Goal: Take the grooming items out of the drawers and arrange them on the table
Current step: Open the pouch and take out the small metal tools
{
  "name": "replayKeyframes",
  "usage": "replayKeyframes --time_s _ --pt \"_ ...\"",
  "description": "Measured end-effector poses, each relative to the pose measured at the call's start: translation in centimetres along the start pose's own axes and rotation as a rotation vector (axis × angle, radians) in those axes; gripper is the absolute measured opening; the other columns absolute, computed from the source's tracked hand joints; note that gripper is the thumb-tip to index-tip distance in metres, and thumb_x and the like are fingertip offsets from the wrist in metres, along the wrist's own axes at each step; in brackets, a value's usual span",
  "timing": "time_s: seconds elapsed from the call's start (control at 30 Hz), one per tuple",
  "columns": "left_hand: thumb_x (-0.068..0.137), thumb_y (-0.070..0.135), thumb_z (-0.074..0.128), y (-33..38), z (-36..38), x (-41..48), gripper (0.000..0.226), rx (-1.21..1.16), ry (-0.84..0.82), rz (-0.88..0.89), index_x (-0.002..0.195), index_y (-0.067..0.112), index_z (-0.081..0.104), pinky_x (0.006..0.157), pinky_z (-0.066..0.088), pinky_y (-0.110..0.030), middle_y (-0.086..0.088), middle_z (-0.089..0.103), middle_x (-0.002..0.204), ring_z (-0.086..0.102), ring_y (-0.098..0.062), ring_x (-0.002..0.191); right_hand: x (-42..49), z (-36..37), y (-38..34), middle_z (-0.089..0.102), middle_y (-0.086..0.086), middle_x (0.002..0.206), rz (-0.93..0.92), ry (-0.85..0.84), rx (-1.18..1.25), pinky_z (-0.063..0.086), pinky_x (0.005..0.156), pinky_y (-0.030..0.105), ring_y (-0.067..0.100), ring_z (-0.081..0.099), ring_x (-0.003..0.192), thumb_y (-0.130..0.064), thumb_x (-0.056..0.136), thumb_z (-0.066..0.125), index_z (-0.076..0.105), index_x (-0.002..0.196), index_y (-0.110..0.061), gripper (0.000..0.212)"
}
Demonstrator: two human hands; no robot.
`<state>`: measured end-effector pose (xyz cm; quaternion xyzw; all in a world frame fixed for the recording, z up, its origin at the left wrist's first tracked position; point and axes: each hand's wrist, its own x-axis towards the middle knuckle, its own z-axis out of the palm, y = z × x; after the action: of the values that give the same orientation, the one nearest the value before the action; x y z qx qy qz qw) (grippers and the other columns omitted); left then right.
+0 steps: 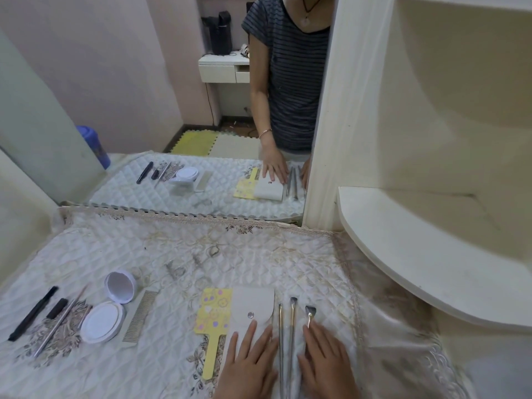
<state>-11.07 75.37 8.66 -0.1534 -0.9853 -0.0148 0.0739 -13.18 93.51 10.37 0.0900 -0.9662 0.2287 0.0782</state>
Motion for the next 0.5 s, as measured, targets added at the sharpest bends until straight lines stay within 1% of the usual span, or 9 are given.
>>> replayKeyframes --time_s 0.07,0.13,0.17,0.2,0.3,0.37,0.43,0.47,0.5 --pt "0.073 0.055 0.042 -0.2 -0.4 -0.1 0.058 -0.048 -0.042 -0.022 0.126 0.032 0.046 0.113 0.004 -0.035 0.01 0.008 0.157 -0.007 -0.016 0.145 0.0 -0.1 -0.3 0.059 -0.008 0.129 0.006 -0.083 0.029 0.016 0.101 0.016 0.005 0.043 0.115 -0.054 0.092 0.01 0.048 0.115 -0.024 0.053" --pt "0.073 0.057 0.041 -0.7 -0.8 -0.4 0.06 -0.049 -0.074 -0.027 0.127 0.031 0.045 0.114 0.0 -0.033 0.011 -0.006 0.157 -0.007 -0.014 0.145 0.0 0.3 -0.3 0.016 -0.024 0.152 0.003 -0.162 0.031 0.002 0.109 0.015 -0.007 0.017 0.137 -0.054 0.092 0.007 0.045 0.12 -0.025 0.055" --pt "0.074 0.058 0.041 -0.9 -1.0 -0.5 0.061 -0.046 -0.096 -0.024 0.128 0.032 0.045 0.114 -0.001 -0.033 0.011 -0.007 0.157 -0.008 -0.014 0.145 0.0 0.6 -0.3 -0.004 -0.025 0.154 -0.004 -0.177 0.015 -0.004 0.111 0.014 -0.01 0.001 0.139 -0.053 0.091 0.005 0.044 0.121 -0.025 0.056" --pt "0.074 0.059 0.041 -1.0 -1.3 -0.6 0.061 -0.042 -0.12 -0.023 0.129 0.033 0.045 0.114 -0.001 -0.033 0.012 -0.007 0.157 -0.008 -0.014 0.145 0.1 0.8 -0.2 -0.013 -0.024 0.153 -0.008 -0.184 -0.003 -0.008 0.111 0.014 -0.01 -0.008 0.139 -0.053 0.091 0.003 0.044 0.121 -0.025 0.057" --pt "0.076 0.06 0.042 -1.0 -1.7 -0.5 0.06 -0.049 -0.159 -0.031 0.13 0.035 0.044 0.112 0.002 -0.033 0.013 -0.008 0.157 -0.009 -0.013 0.145 0.1 1.2 -0.5 -0.018 -0.024 0.152 -0.001 -0.152 -0.022 -0.01 0.112 0.016 -0.009 -0.011 0.139 -0.052 0.091 0.002 0.043 0.122 -0.024 0.059" --pt "0.081 0.058 0.039 -0.8 -2.4 -0.3 0.054 -0.043 -0.155 -0.052 0.129 0.034 0.044 0.111 0.003 -0.033 0.014 -0.002 0.157 -0.01 -0.013 0.145 0.2 1.1 -0.9 -0.008 -0.025 0.154 0.01 -0.126 -0.019 -0.002 0.113 0.02 -0.004 0.005 0.14 -0.054 0.091 0.003 0.04 0.123 -0.025 0.058" --pt "0.091 0.053 0.024 -1.0 -3.0 -0.5 0.045 -0.059 -0.129 -0.085 0.126 0.033 0.044 0.111 0.004 -0.03 0.015 0.019 0.152 -0.01 -0.011 0.144 0.3 0.6 -1.7 0.037 -0.016 0.146 0.018 -0.066 0.013 0.022 0.102 0.025 0.012 0.035 0.125 -0.056 0.091 0.005 0.043 0.119 -0.025 0.056" --pt "0.093 0.051 0.018 -1.3 -3.3 -0.7 0.046 -0.097 -0.112 -0.094 0.125 0.032 0.045 0.111 0.004 -0.027 0.014 0.029 0.147 -0.009 -0.01 0.144 0.5 0.2 -2.3 0.057 -0.005 0.131 0.022 -0.037 0.028 0.028 0.093 0.028 0.015 0.041 0.114 -0.056 0.091 0.006 0.045 0.116 -0.024 0.056" --pt "0.094 0.05 0.016 -1.9 -3.6 -0.9 0.046 -0.153 -0.073 -0.092 0.124 0.03 0.045 0.11 0.006 -0.026 0.012 0.034 0.143 -0.005 -0.008 0.144 0.8 -0.2 -3.0 0.066 0.003 0.119 0.024 -0.012 0.042 0.029 0.088 0.03 0.016 0.043 0.108 -0.055 0.092 0.007 0.047 0.113 -0.024 0.055"
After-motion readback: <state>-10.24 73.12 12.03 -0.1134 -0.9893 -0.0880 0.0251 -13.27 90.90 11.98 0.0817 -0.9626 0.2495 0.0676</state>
